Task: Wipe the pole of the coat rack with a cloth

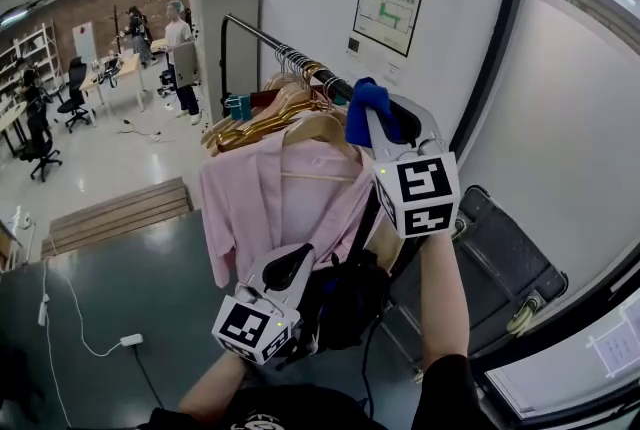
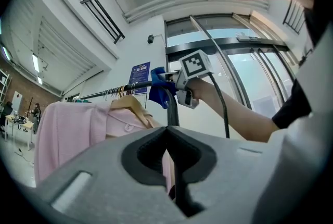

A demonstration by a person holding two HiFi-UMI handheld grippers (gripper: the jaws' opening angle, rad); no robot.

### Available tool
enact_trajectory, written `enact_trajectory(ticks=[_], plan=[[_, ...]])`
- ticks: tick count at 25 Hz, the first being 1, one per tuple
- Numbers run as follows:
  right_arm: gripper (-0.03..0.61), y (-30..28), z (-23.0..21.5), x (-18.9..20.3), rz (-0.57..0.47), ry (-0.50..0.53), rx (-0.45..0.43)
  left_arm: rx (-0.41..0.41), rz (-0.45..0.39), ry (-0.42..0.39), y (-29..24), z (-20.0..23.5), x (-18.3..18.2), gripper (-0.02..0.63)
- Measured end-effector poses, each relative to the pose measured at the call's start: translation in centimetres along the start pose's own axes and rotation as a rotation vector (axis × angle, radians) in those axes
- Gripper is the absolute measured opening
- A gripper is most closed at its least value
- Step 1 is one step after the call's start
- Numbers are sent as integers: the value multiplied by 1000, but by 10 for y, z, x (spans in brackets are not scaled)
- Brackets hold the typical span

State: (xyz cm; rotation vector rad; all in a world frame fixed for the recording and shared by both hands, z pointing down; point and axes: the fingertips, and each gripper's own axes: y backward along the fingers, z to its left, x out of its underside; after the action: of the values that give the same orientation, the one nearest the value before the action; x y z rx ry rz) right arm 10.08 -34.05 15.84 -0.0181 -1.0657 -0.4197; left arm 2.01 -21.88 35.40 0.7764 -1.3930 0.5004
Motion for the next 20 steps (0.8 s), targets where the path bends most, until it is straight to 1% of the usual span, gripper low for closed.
enact_trajectory(ticks=[3, 6, 9, 12, 14, 16, 18, 20], plan=[[41, 32, 7, 4, -53, 19, 64, 12, 0, 14, -1, 6, 1, 5], [43, 67, 19, 24, -55, 7, 100, 22, -1, 36, -4, 5, 7, 5], [43, 95, 39, 58, -22, 16, 103, 27, 8, 51, -5, 0, 14, 5], [43, 111, 63, 105, 40, 22, 104, 29, 8, 57, -5, -4, 18, 5], [43, 120, 77, 137, 66, -4, 123, 26, 8, 60, -4, -6, 20, 5], [43, 127, 89, 161, 70, -39, 153, 17, 7, 67, -1, -7, 21, 5], [41, 132, 99, 175, 67, -45, 164, 3, 6, 77, 3, -8, 22, 5], [42, 133, 101, 178, 53, -32, 173, -11, 7, 79, 5, -7, 24, 5]])
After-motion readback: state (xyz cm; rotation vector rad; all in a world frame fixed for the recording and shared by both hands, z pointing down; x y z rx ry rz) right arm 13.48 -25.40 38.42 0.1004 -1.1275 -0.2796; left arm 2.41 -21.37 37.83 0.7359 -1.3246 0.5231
